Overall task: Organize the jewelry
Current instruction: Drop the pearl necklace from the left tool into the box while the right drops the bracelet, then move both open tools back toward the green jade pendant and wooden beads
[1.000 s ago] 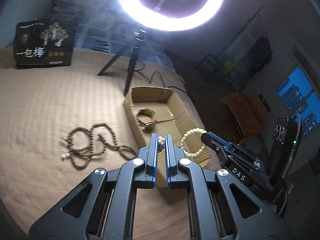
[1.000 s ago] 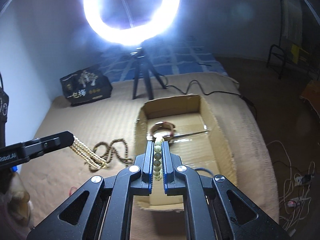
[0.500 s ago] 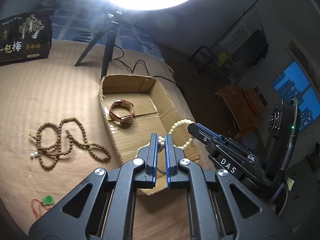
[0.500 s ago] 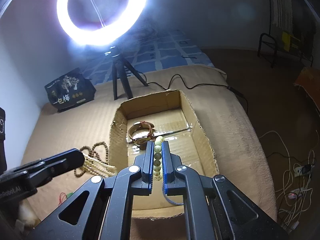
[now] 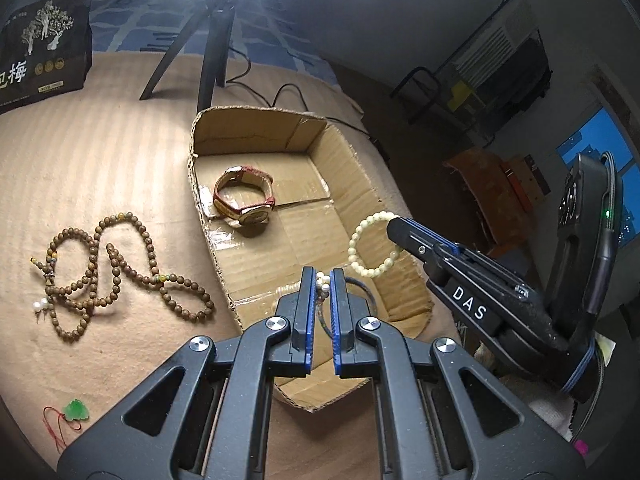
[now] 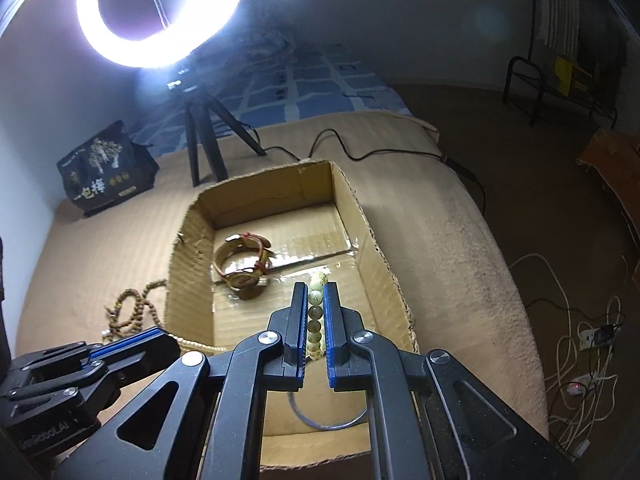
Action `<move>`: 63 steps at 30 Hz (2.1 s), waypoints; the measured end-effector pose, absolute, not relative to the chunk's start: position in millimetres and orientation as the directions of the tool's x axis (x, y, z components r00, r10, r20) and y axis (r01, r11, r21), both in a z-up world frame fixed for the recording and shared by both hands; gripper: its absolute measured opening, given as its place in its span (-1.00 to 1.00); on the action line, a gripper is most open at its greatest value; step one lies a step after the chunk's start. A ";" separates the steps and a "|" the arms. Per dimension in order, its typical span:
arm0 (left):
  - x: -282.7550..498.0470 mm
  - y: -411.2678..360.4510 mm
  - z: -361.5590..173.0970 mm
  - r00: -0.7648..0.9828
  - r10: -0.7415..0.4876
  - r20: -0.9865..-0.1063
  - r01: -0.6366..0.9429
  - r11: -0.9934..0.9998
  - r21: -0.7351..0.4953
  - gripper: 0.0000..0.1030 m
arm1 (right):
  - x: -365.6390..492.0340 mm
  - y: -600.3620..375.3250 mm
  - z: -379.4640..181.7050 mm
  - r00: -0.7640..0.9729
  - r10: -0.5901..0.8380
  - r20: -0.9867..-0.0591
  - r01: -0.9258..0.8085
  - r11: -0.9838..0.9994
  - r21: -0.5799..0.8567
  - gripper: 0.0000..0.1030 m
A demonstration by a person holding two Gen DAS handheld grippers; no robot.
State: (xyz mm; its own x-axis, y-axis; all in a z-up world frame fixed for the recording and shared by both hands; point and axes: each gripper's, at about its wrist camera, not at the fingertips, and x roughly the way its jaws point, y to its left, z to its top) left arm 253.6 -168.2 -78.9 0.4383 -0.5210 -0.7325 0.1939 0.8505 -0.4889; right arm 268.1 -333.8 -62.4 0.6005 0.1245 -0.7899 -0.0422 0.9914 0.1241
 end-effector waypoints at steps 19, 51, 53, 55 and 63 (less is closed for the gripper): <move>256.9 -170.7 -91.3 0.408 -0.489 -0.771 0.186 0.871 -0.454 -0.38 | 269.7 -338.6 -69.9 0.596 0.087 -0.798 -0.011 0.995 0.100 -0.02; 210.2 -106.6 -43.7 0.555 -0.346 -0.756 0.203 0.938 -0.281 -0.13 | 230.0 -324.1 -40.0 0.664 0.027 -0.748 0.029 0.998 0.061 0.55; 204.9 -93.5 -37.6 0.581 -0.329 -0.744 0.202 0.944 -0.260 -0.13 | 227.5 -318.5 -39.6 0.662 0.040 -0.749 0.014 0.998 0.065 0.55; 198.9 -80.3 -33.4 0.600 -0.312 -0.737 0.196 0.950 -0.243 -0.13 | 224.4 -313.6 -38.3 0.667 0.048 -0.744 0.003 0.998 0.067 0.55; 176.2 -24.2 -30.9 0.602 -0.275 -0.749 0.162 0.961 -0.223 -0.13 | 212.3 -283.0 -28.4 0.693 0.120 -0.711 -0.098 0.993 0.072 0.55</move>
